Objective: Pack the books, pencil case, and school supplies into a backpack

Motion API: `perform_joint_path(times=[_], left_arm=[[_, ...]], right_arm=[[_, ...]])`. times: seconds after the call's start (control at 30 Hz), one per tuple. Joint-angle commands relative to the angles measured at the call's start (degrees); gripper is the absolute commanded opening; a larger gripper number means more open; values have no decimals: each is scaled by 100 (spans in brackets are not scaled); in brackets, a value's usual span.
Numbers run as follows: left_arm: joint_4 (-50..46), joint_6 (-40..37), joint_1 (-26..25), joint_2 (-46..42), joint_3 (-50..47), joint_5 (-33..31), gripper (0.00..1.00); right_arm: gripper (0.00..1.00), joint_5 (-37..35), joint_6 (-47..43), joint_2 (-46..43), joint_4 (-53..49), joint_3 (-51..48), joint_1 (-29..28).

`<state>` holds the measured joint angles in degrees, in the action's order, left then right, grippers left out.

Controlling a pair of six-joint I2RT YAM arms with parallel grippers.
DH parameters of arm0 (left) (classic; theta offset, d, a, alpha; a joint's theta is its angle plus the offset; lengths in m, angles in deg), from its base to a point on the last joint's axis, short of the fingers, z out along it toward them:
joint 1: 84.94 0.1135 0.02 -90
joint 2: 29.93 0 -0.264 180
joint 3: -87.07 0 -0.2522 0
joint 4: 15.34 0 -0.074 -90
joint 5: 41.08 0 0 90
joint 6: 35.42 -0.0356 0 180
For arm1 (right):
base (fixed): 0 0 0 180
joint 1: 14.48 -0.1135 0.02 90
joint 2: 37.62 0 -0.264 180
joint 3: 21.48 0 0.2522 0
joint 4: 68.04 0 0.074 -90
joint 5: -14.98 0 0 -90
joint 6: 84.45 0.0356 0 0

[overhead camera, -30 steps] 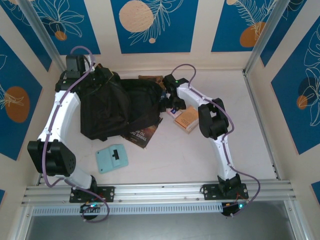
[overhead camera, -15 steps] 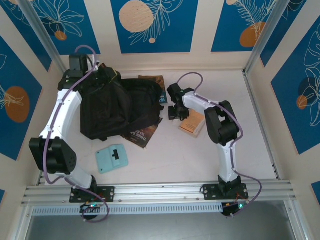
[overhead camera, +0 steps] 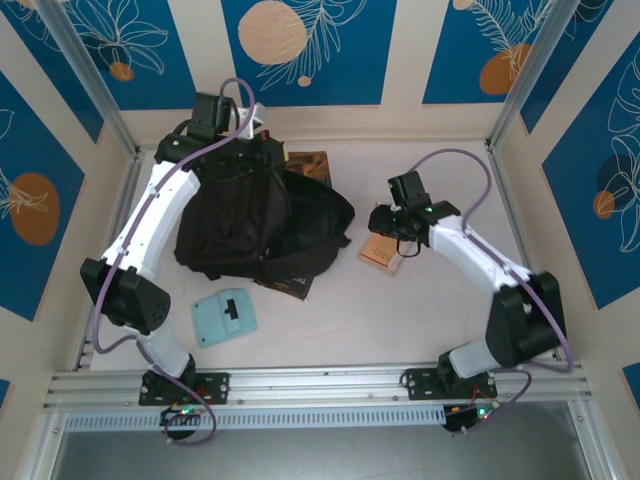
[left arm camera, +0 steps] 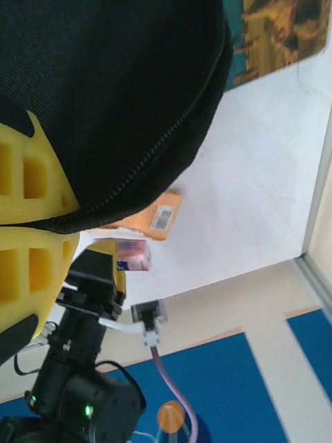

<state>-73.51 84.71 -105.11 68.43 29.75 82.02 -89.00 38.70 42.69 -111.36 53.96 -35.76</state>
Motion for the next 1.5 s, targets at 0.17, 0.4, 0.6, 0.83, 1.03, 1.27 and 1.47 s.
perform_joint_path(times=[0.17, 0.4, 0.6, 0.83, 1.03, 1.27, 1.47], left_arm=[[219, -130, -102, -335, 366, 612, 0], [244, -81, -102, -329, 388, 526, 0], [260, -91, -102, -324, 402, 535, 0], [499, 26, -102, -294, 246, 731, 0], [1149, 366, -102, -382, -224, 1141, 0], [1264, 482, -110, -475, -188, 1437, 0], [1437, 563, -111, -498, -240, 1588, 0]], right_arm=[[43, 213, 303, -1738, 986, -511, -50], [44, 782, 390, -1131, 1066, 39, -676], [44, 1309, 280, -134, 960, 639, -1162], [43, 2449, 727, 1278, 1177, 1448, -1410], [43, 2914, 1327, 2319, 1811, 1950, -1532], [45, 3340, 2682, 3669, 3289, 2529, -1616], [46, 3517, 3731, 5232, 4468, 3772, -1812]])
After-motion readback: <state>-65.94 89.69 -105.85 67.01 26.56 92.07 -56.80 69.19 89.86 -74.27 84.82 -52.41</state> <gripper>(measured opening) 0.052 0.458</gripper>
